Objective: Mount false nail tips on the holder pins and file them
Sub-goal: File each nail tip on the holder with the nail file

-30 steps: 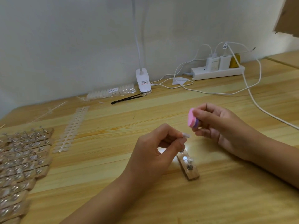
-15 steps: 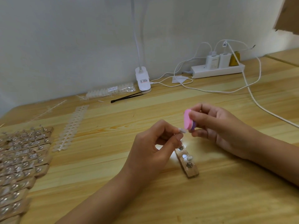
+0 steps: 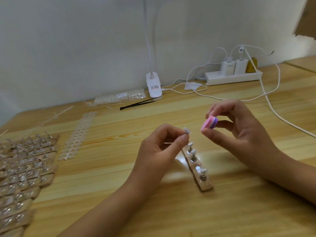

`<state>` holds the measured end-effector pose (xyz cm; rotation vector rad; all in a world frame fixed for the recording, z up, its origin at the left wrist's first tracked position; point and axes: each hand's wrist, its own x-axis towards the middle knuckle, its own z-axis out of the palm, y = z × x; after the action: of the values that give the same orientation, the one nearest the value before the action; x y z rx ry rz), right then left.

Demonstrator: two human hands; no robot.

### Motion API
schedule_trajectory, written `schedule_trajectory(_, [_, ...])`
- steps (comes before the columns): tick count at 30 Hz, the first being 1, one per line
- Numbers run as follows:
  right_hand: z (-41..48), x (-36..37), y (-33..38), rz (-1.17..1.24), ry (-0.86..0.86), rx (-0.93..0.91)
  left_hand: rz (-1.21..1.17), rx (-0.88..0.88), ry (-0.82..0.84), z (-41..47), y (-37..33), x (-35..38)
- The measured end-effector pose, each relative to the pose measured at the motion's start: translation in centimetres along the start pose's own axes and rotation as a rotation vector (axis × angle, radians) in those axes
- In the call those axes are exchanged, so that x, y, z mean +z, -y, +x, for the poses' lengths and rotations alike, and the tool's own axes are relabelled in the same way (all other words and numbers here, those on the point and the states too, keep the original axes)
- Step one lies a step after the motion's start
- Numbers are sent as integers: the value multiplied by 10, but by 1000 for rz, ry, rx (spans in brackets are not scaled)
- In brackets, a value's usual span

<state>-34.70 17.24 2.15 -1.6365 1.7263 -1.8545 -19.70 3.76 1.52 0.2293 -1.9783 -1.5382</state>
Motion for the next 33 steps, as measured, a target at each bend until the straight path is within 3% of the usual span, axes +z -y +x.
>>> schedule_trajectory(6, [-1,6,0,-90,60,-147,-95,-47,8,2,1,0])
schedule_trajectory(12, [4,13,1,207,-51,145,-148,-105,11,2,4,-1])
schedule_trajectory(15, [2,14,3,251,-13,170,-145,-110,23,2,3,0])
schedule_trajectory(19, [-2,17,7,207,15,88,-146,-117,21,2,3,0])
schedule_trajectory(24, [-6,19,9,-132,100,-198,-182,-112,7,1,4,0])
schedule_trajectory(30, [-1,14,1,-75,-20,-73,-191,-80,-5,1,3,0])
schedule_trajectory(33, [-4,16,0,-175,58,-207,-170,-55,6,0,2,1])
